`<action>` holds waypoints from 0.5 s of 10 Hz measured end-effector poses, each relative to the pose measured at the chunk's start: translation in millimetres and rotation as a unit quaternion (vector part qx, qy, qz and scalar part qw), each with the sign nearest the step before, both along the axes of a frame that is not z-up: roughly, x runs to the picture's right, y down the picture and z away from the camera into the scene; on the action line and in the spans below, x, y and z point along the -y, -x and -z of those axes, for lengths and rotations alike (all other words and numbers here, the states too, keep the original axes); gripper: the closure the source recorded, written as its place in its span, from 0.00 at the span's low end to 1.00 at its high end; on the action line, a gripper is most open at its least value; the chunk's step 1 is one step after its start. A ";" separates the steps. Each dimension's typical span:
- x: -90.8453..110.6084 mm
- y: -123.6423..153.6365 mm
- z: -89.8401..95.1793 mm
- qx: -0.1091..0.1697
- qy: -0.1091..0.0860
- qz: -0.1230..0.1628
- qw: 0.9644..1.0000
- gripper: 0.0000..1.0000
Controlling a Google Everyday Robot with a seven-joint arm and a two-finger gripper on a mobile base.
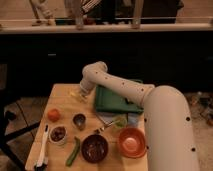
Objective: Place banana in table surface
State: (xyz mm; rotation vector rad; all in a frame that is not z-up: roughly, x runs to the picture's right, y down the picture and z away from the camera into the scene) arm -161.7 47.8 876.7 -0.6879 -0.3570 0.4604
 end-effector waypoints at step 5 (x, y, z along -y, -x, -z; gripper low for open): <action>-1.8 27.2 -20.0 0.015 0.009 0.008 1.000 0.98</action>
